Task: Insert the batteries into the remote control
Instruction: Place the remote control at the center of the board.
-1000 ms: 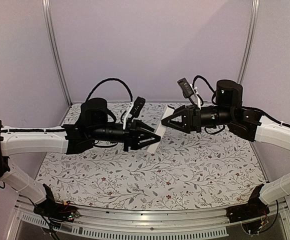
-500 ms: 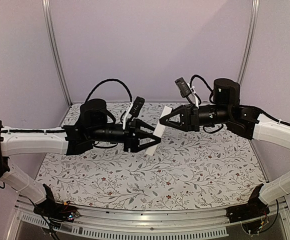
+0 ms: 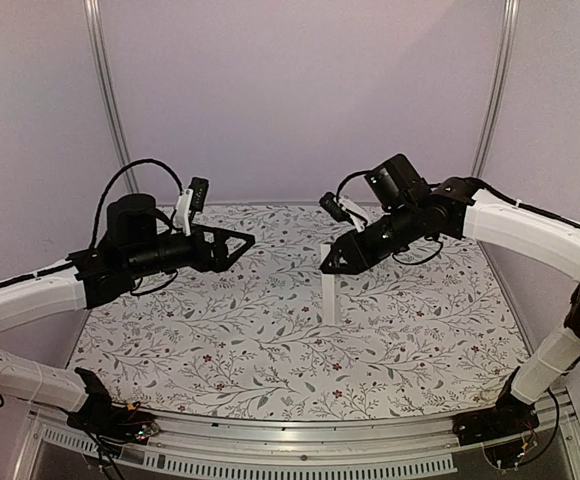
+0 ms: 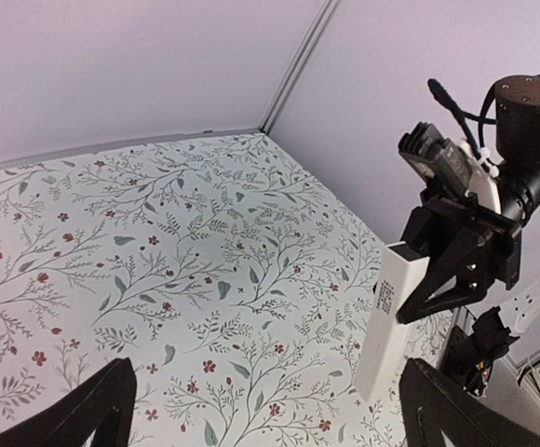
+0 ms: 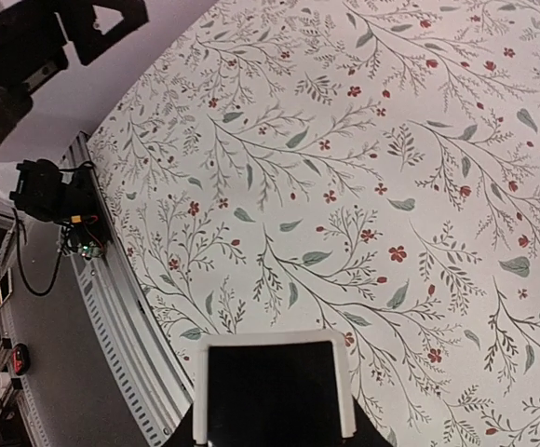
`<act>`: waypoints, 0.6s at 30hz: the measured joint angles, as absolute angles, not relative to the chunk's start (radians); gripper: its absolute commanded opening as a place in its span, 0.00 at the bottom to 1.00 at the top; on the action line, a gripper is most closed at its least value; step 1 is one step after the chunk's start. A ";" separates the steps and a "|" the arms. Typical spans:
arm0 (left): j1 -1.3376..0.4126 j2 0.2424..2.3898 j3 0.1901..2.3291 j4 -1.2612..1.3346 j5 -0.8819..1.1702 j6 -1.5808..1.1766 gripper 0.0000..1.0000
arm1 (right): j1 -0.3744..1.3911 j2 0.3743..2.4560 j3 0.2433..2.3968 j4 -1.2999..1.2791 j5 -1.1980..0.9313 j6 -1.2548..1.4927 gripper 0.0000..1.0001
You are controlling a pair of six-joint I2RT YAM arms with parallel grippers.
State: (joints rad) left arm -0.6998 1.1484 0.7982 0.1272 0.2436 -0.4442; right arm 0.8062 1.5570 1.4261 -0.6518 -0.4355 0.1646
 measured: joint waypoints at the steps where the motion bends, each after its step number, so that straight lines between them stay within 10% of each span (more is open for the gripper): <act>1: -0.696 1.140 0.787 0.120 0.225 -0.451 1.00 | 0.806 1.588 1.442 -0.688 -0.395 0.156 0.04; 18: -0.691 1.021 0.649 0.084 0.094 -0.464 1.00 | 0.857 1.861 1.494 -0.760 0.051 0.117 0.00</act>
State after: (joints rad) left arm -0.6907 1.0206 0.6491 0.0841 0.0944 -0.4644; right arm 0.8574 1.8606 1.4937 -0.7597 0.0505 0.1169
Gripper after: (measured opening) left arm 0.995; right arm 0.285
